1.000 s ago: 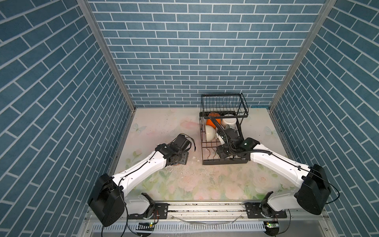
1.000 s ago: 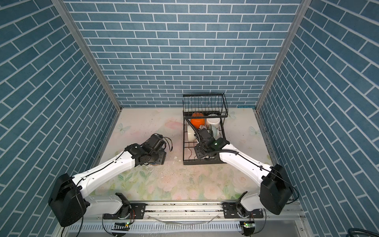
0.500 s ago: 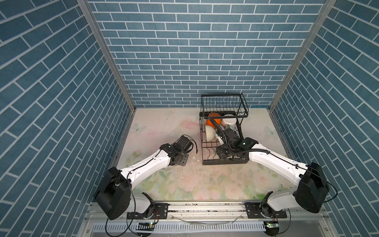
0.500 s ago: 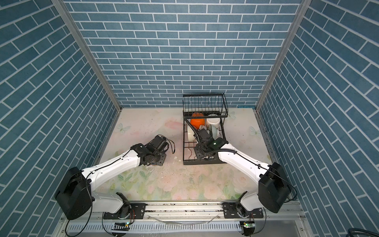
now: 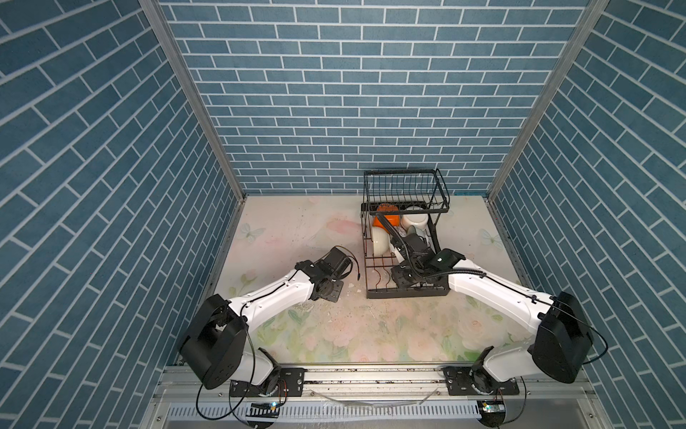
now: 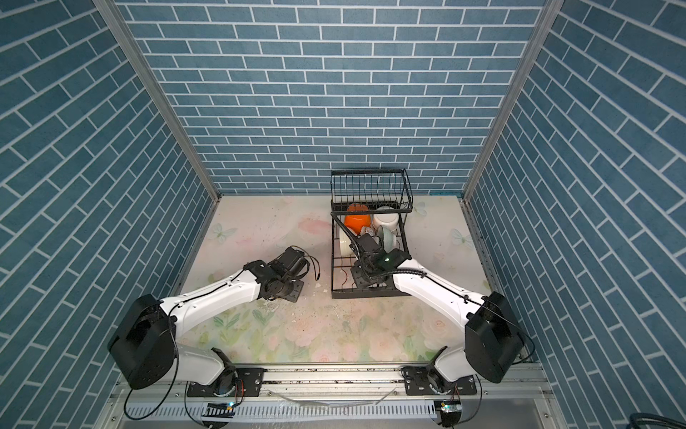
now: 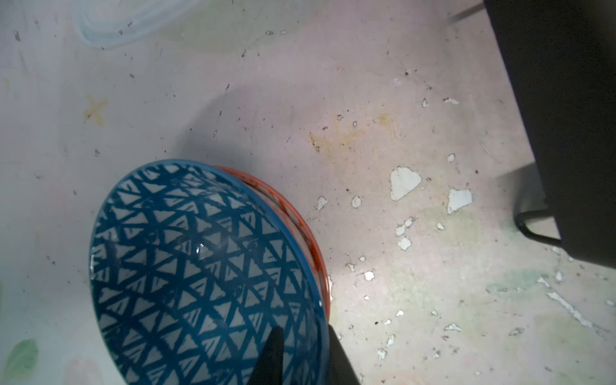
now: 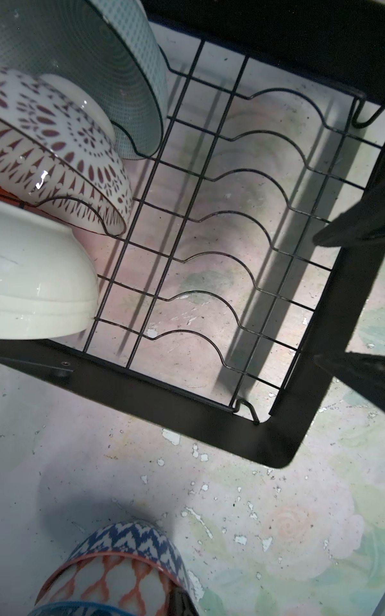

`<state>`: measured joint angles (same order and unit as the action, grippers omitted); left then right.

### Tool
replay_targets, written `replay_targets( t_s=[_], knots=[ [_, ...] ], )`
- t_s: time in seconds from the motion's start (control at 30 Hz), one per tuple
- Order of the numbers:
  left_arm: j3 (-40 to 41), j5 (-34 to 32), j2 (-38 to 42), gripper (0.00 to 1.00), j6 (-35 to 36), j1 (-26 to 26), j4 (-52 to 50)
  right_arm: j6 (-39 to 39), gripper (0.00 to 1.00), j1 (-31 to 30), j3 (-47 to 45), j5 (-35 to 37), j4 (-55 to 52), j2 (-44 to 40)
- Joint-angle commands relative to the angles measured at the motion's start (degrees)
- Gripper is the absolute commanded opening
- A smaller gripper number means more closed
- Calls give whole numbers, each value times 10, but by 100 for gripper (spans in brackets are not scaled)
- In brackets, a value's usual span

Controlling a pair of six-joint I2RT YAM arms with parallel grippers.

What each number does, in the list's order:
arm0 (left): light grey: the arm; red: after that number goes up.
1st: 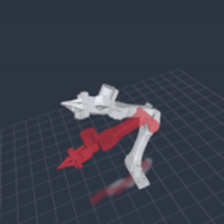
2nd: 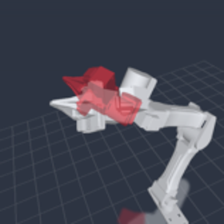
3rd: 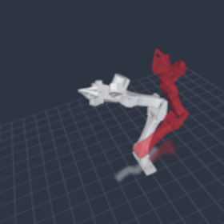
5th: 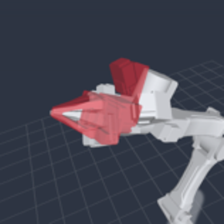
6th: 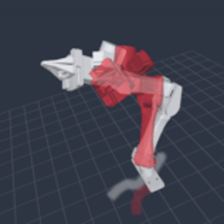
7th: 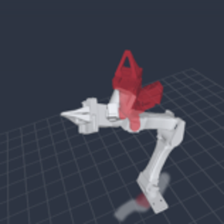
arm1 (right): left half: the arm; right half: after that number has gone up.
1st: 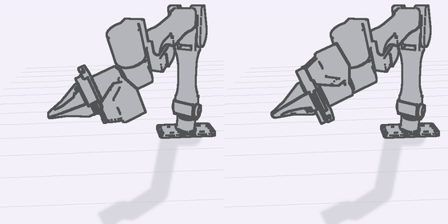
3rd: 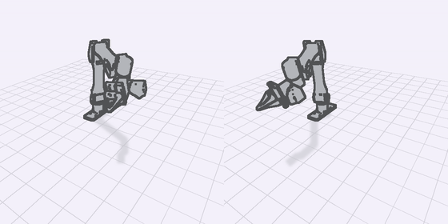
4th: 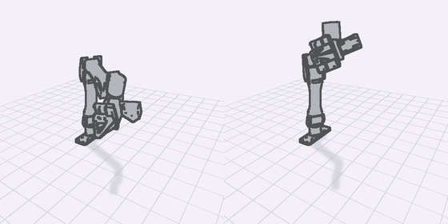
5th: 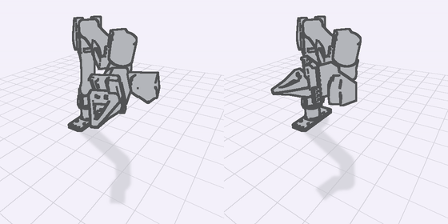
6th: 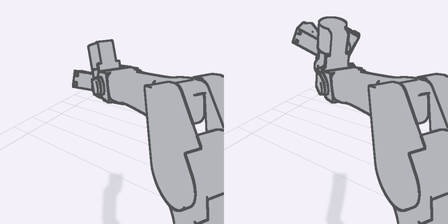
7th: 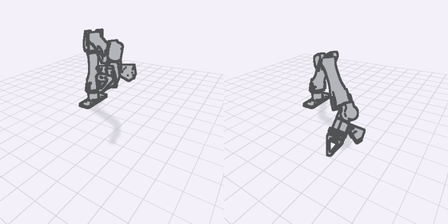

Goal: Load bowls into a dish rack
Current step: Pick up the bowl.

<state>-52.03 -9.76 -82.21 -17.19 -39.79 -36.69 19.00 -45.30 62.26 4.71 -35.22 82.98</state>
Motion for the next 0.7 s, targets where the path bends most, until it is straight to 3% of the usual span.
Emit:
replay_targets(
  t_s=[0.0,0.3,0.67],
  knots=[
    [6,-14,-5,17,0,0,-18,-13,52,1,18,-5,-13,9],
    [0,-23,1,3,2,-2,-29,-14,52,2,19,-5,-13,12],
    [-36,-50,17,0,29,-2,-64,-11,52,1,24,-17,-5,12]
  ],
)
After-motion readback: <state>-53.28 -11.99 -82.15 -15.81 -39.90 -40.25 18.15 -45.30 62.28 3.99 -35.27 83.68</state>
